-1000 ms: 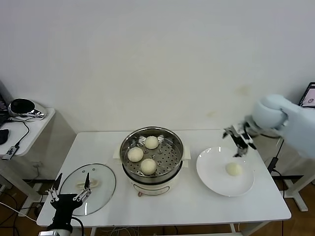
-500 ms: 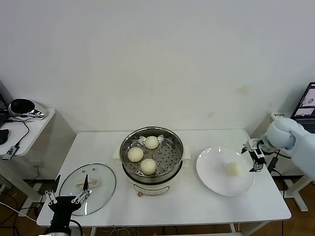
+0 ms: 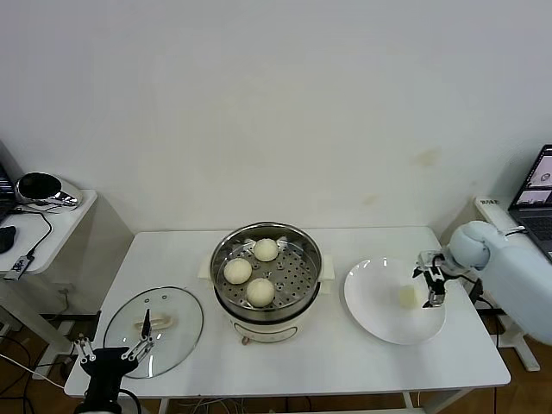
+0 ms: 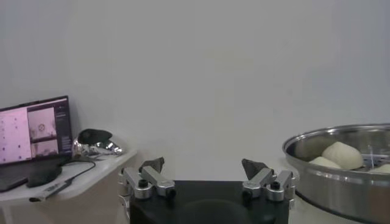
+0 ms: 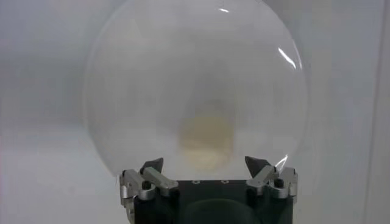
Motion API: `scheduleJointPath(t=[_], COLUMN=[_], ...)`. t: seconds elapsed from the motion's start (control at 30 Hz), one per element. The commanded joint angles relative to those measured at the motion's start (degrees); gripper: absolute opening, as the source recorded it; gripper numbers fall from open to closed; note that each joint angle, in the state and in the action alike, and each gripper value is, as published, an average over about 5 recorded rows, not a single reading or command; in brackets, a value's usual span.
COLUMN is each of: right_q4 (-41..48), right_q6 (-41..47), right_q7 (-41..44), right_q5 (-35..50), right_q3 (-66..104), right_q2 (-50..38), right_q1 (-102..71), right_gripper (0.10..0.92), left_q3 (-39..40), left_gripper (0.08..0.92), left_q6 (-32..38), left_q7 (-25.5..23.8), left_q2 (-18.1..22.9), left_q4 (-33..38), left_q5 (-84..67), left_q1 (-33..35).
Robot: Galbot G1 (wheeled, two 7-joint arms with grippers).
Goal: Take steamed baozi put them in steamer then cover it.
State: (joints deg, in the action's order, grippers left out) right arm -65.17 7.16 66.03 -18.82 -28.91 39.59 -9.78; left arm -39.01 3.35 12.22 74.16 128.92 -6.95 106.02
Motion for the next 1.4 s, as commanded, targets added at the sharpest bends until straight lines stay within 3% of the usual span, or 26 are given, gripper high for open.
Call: scheduleJointPath(t=[0.03, 0.5, 0.73, 1.1, 1.4], right_q4=[7.71, 8.74, 1.90, -14.83, -27.91], right_q6=[-0.46, -0.50, 1.10, 8.73, 18.20], right_q7=[-0.29, -0.58, -0.20, -1.11, -6.72], right_q5=[-3.16, -4.95, -0.98, 14.58, 35.56], right_q3=[2.76, 2.95, 0.32, -19.15, -42.23], right_q2=[5.92, 6.92, 3.07, -8.38, -1.19], right_q1=[-2.15, -2.02, 0.88, 26.26, 55.44], right_gripper=[0.820, 0.639, 0.579, 0.567, 0.580], left_q3=[0.02, 0.04, 0.02, 0.71, 1.66], left_gripper=[0.823, 0.823, 0.823, 0.823, 0.823], left_q6=[0.03, 0.01, 0.00, -0.21, -0.51], left_q7=[0.06, 0.13, 0.16, 0.07, 0.03], left_q2=[-0.05, -0.18, -0.25, -0.65, -1.42], left_q4=[-0.32, -0.75, -0.87, -1.04, -1.84], left_q5=[-0.09, -0.33, -0.39, -0.28, -0.21], left_q1=[-0.10, -0.81, -0.94, -1.62, -2.61])
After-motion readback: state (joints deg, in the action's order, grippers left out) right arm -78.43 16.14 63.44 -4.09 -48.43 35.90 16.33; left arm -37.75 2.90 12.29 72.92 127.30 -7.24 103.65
